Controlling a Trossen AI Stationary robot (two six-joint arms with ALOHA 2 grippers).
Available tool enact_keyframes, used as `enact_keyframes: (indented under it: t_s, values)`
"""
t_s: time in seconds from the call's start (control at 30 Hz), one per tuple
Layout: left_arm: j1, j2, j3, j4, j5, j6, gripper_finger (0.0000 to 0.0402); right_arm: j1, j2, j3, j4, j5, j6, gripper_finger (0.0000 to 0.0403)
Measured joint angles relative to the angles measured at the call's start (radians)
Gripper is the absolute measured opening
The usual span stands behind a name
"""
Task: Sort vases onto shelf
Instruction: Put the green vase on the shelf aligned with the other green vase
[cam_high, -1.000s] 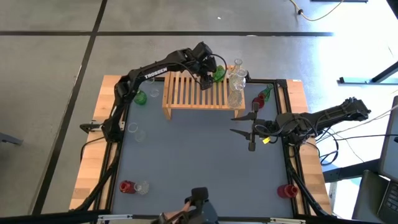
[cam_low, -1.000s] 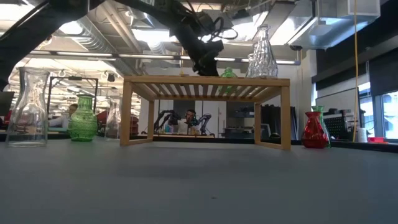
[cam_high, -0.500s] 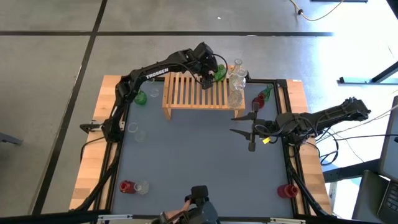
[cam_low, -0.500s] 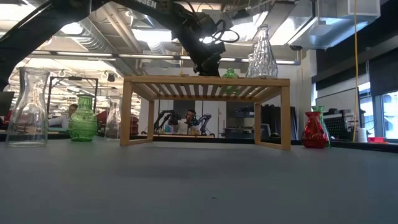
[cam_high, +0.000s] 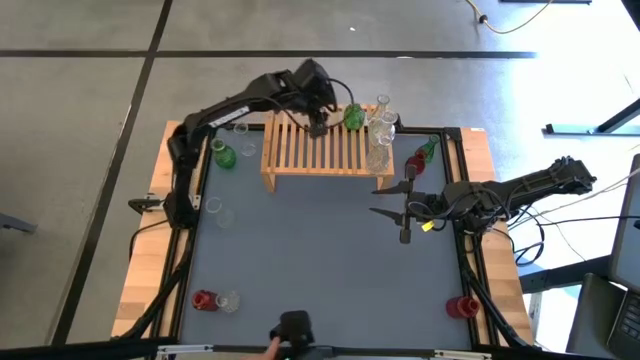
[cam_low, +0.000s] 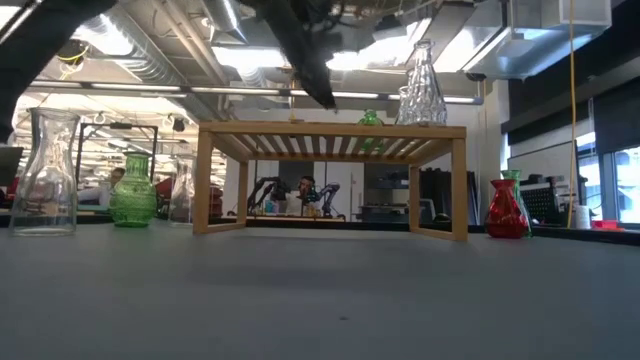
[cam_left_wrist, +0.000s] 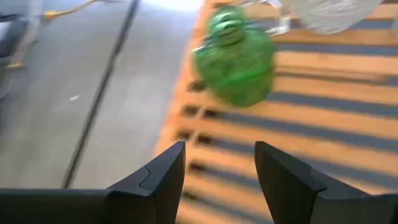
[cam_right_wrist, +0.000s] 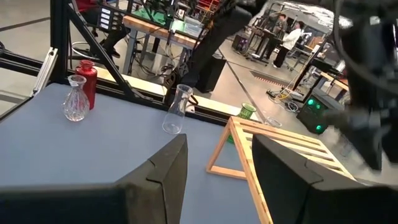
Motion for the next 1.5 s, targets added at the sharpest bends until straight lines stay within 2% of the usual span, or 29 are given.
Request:
enact_keyframes:
  t_s: [0.2, 0.53, 0.73, 0.87, 1.0, 1.27, 1.5]
  values:
    - [-0.001, -0.134, 0.000, -0.135, -0.099, -0.032, 0.0187, 0.000, 0.000, 0.000, -0.001, 0.000, -0.008, 0.0170]
    - [0.068, -0.296, 0.000, -0.452, -0.110, -0.200, 0.0187, 0.000, 0.000, 0.000, -0.060, -0.002, -0.009, 0.0170]
    - [0.069, -0.371, 0.000, -0.542, -0.215, -0.266, 0.0187, 0.000, 0.000, 0.000, -0.070, -0.002, -0.009, 0.0170]
    - [0.074, -0.403, -0.013, -0.596, -0.246, -0.317, 0.0187, 0.000, 0.000, 0.000, -0.073, -0.002, -0.009, 0.0170]
    - [0.093, -0.475, -0.110, -0.599, -0.275, -0.346, 0.0187, 0.000, 0.000, 0.000, -0.077, -0.002, -0.009, 0.0170]
    - [0.150, -0.642, -0.442, -0.572, -0.263, -0.430, 0.0187, 0.000, 0.000, 0.000, -0.077, -0.002, -0.018, 0.0170]
    - [0.159, -0.681, -0.621, -0.504, -0.274, -0.420, 0.0187, 0.000, 0.000, 0.000, -0.065, -0.002, -0.030, 0.0170]
